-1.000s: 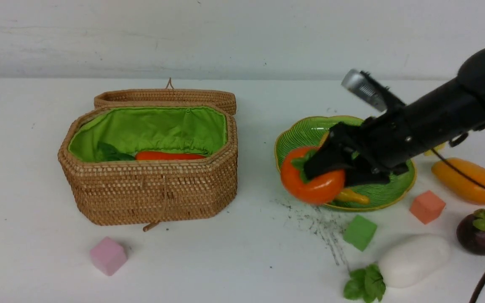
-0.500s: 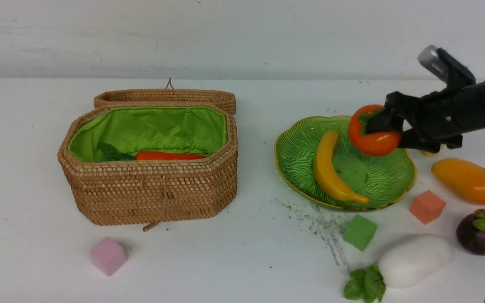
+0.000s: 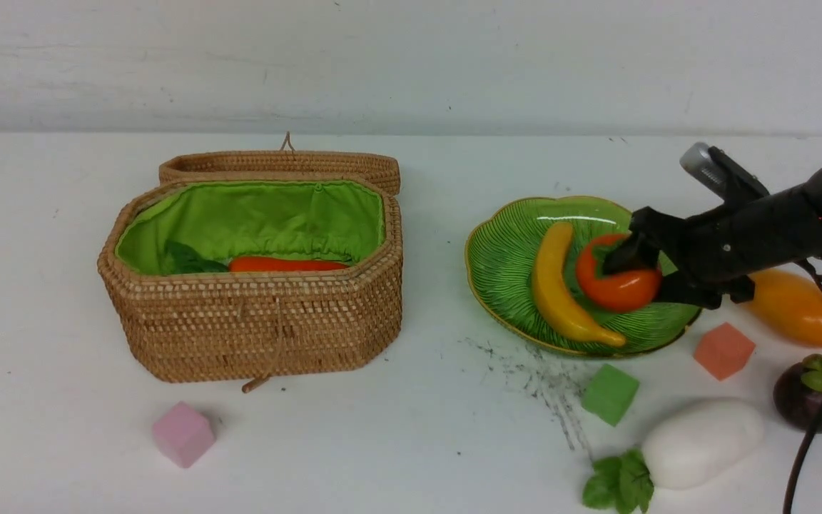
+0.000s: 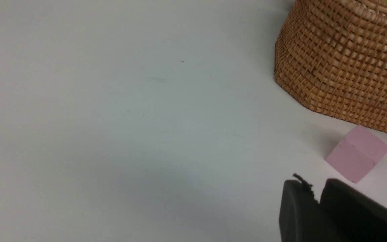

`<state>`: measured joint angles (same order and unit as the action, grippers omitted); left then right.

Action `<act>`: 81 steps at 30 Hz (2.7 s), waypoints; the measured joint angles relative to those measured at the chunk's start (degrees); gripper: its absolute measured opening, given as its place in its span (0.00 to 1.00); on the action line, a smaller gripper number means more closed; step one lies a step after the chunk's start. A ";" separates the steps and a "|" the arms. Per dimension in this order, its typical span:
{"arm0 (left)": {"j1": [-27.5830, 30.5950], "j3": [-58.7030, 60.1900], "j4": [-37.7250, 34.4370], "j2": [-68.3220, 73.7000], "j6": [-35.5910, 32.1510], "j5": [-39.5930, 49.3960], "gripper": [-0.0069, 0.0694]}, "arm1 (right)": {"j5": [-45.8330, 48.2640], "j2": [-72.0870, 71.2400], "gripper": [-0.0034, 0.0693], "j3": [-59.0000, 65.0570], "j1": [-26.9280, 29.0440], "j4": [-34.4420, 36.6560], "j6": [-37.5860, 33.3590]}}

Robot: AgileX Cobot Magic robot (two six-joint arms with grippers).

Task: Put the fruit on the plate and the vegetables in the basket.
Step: Grab a tomato with your right arm and place it on the plate on the right, then take a daikon with your right arm and place it on the basket on the left.

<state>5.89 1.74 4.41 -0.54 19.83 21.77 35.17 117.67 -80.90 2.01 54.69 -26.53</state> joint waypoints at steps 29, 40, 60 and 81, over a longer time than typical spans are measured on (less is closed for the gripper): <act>0.00 0.00 0.00 0.00 0.00 0.00 0.25 | 24.36 -32.43 0.87 4.45 0.00 -41.88 50.20; 0.00 0.00 0.00 0.00 0.00 0.00 0.27 | 17.85 -45.73 0.85 32.53 0.00 -45.06 74.67; 0.00 0.00 0.00 0.00 0.00 0.00 0.29 | 8.83 -45.64 0.85 38.27 0.00 -26.80 49.09; 0.00 0.00 0.00 0.00 0.00 0.00 0.31 | 7.82 -32.52 0.85 30.36 -7.84 -37.51 65.40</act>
<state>5.89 1.74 4.41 -0.54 19.83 21.77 42.99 85.15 -50.54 -5.83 17.17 38.87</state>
